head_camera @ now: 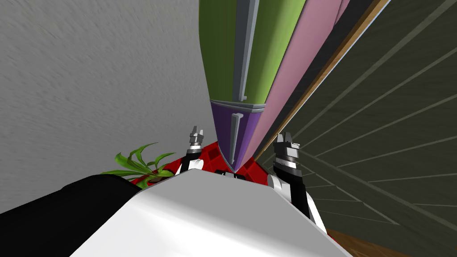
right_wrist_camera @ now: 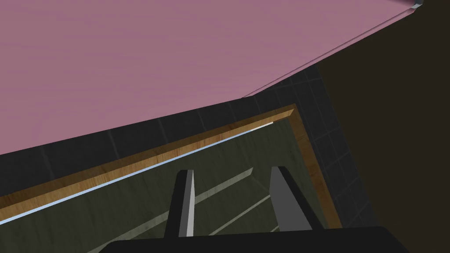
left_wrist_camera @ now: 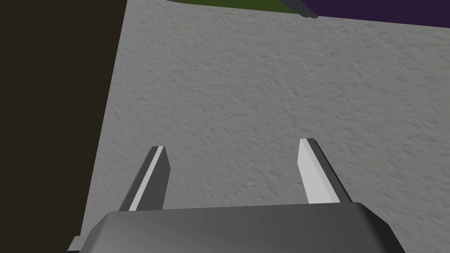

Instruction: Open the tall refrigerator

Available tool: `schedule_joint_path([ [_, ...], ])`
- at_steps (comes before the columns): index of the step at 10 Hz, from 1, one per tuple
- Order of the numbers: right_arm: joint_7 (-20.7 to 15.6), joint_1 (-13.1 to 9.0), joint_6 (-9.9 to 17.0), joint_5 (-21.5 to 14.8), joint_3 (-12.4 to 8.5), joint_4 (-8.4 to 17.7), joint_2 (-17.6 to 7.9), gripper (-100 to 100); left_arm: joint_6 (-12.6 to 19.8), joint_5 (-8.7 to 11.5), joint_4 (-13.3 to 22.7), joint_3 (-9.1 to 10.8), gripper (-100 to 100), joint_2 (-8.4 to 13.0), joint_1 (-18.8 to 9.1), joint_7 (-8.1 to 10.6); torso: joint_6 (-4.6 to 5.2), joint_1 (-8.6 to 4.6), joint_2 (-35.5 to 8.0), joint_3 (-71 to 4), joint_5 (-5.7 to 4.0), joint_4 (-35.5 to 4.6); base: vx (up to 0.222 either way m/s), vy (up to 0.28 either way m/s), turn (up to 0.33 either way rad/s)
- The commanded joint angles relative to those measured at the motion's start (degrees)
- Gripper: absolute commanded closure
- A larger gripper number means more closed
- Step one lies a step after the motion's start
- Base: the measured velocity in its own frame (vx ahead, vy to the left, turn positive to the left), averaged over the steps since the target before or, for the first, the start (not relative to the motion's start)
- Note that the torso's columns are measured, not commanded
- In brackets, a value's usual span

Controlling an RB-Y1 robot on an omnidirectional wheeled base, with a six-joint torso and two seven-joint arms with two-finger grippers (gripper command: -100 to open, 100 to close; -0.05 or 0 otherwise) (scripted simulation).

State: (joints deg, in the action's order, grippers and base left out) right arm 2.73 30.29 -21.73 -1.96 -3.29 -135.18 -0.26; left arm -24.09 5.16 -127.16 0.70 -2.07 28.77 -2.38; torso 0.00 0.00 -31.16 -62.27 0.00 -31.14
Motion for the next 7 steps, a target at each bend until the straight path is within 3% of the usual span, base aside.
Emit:
schedule_joint_path([
  [1,0.00,0.00,0.00,0.00,0.00,0.00,0.00,0,0.00,0.00,0.00,0.00,0,0.00,0.00,0.00,0.00,0.00,-4.23,-8.46,0.00,-4.23,0.000,0.000,0.000],
  [2,0.00,0.00,0.00,0.00,0.00,0.00,0.00,0,0.91,-0.21,0.03,-0.04,-100,2.86,-0.97,-0.09,0.00,0.00,-8.46,-16.92,0.00,-8.46,0.000,0.000,0.000],
  [4,0.00,0.00,0.01,0.00,0.00,0.03,0.00,0,3.00,-0.69,0.07,-0.13,-100,6.13,-3.20,-0.30,0.00,0.02,-10.97,-21.96,0.01,-10.92,-0.025,-0.002,-0.011],
  [7,0.00,0.00,0.01,0.00,0.00,0.03,0.00,0,7.93,-1.82,0.05,-0.28,-100,10.11,-8.58,-0.82,0.00,-0.02,-11.18,-22.26,-0.01,-11.15,-0.051,-0.007,-0.021],
])
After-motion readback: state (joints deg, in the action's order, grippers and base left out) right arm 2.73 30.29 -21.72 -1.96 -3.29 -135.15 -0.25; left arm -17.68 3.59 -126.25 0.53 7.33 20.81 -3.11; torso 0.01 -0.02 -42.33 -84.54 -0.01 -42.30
